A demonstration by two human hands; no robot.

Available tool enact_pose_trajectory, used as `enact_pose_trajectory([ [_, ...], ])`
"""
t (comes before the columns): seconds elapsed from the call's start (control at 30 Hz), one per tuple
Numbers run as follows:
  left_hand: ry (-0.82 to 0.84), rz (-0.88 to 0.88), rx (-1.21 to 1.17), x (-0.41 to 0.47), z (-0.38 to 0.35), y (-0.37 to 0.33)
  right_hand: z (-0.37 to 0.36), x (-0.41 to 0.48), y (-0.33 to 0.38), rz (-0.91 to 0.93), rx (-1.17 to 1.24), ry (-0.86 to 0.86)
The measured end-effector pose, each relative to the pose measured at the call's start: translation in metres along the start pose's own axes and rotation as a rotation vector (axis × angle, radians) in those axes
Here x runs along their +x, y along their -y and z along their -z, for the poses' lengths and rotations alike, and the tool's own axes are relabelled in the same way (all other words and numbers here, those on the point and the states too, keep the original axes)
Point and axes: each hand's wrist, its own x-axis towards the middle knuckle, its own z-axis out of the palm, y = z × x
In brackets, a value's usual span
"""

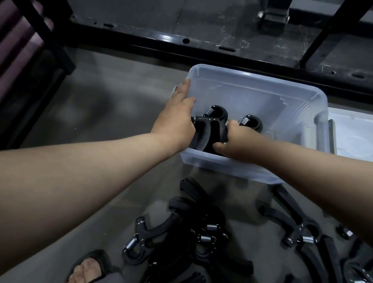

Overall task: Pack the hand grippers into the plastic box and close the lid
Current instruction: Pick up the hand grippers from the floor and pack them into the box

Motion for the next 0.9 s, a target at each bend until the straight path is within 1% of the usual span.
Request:
enact_pose_trajectory([
  [0.03, 0.000, 0.000, 0.004, 0.000, 0.000, 0.000, -0.001, 0.000, -0.002, -0.001, 0.002, -0.001],
  [0.1, 0.000, 0.001, 0.007, 0.001, 0.000, 0.000, -0.002, -0.001, -0.005, -0.033, 0.068, -0.073],
  [0.2, -0.006, 0.002, 0.002, 0.001, 0.000, 0.000, -0.005, 0.000, -0.016, 0.007, 0.147, -0.331],
  [0.23, -0.006, 0.004, 0.000, 0.002, -0.001, 0.000, -0.005, -0.003, -0.019, 0.038, 0.150, -0.388],
  [0.37, 0.005, 0.004, -0.006, 0.004, -0.002, 0.002, -0.010, -0.021, -0.028, 0.076, 0.029, -0.473],
  [0.47, 0.011, 0.008, 0.001, 0.005, -0.003, 0.003, -0.011, -0.021, -0.025, 0.061, 0.020, -0.465],
  [0.6, 0.019, 0.008, 0.027, 0.004, -0.001, 0.001, -0.013, -0.017, -0.021, 0.118, 0.025, -0.467],
  [0.83, 0.044, -0.037, 0.118, 0.003, 0.000, 0.000, -0.013, -0.019, -0.018, 0.147, 0.017, -0.475],
  [0.9, 0.038, -0.087, 0.170, -0.003, 0.000, -0.006, -0.012, -0.022, -0.017, 0.151, 0.005, -0.495],
])
